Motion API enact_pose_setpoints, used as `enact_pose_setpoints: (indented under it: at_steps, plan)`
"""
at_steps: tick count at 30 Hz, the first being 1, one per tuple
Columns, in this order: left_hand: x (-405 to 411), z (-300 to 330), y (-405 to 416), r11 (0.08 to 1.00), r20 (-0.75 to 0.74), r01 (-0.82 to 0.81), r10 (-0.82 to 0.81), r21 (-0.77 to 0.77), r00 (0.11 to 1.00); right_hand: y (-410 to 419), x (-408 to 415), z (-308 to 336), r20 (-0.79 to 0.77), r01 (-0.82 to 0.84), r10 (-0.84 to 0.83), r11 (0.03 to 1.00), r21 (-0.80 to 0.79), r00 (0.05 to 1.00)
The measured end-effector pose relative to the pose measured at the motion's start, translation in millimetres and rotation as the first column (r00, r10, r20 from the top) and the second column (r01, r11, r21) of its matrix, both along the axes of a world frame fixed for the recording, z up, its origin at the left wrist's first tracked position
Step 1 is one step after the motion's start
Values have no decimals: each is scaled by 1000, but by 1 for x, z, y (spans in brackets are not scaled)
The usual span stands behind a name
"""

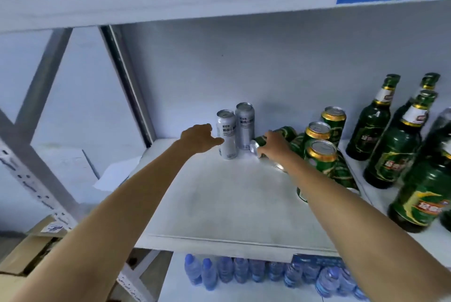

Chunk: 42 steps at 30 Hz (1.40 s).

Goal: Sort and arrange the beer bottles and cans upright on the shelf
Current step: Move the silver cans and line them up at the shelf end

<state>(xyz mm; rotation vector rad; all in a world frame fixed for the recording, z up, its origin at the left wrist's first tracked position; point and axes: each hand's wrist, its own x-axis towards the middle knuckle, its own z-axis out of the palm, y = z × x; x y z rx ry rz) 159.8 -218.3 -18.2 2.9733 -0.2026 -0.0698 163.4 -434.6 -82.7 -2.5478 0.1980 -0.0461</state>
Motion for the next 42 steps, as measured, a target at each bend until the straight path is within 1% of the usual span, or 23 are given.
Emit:
enact_pose_setpoints:
  at_steps: [2,4,7,9,11,13,16,17,20,24,29,31,33,35,42]
  plan:
    - [23,-3,-9,999,-3,-1,1,-48,1000,1,20,-1,11,37,-37,999,-12,999]
    - [39,-9,-15,992,-17,-4,2,-128,1000,0,36,-4,8,52,-52,999,-16,999]
    - [64,-20,-24,961,-36,-22,12,-274,999,1,55,-11,-34,69,-71,997,-39,997]
    - [76,-23,-31,946,-25,-31,24,-323,999,2,65,-15,-30,73,-75,996,-50,997]
    - [85,-26,-39,942,4,-48,52,-333,999,2,74,-20,-41,65,-66,997,-38,997]
    - [91,-29,-44,945,35,-48,63,-325,997,2,83,-25,-51,54,-54,998,8,997]
    - [102,-32,-45,934,42,-30,48,-356,998,4,94,-30,-33,47,-44,994,95,998]
    - [105,-31,-42,932,35,-18,33,-363,999,6,99,-30,-16,49,-48,994,97,999]
    - [110,-25,-30,916,-14,-14,9,-401,1000,10,112,-34,39,40,-39,999,-23,998]
    - [116,-22,-6,884,-49,-57,39,-465,998,17,120,-37,78,-4,5,1000,-13,997]
    - [117,-20,21,887,-46,-69,54,-456,998,20,117,-35,96,-4,5,1000,-13,995]
    - [114,-18,31,886,-40,-88,78,-455,996,22,113,-34,112,2,-11,996,84,994]
    - [111,-14,40,882,-27,-107,106,-460,994,26,107,-30,114,6,-37,965,262,993]
    - [106,-10,46,874,-15,-124,132,-469,991,31,101,-24,125,-3,-46,931,365,991]
    - [71,13,65,850,47,-114,160,-514,986,42,64,9,185,-73,-13,892,447,983]
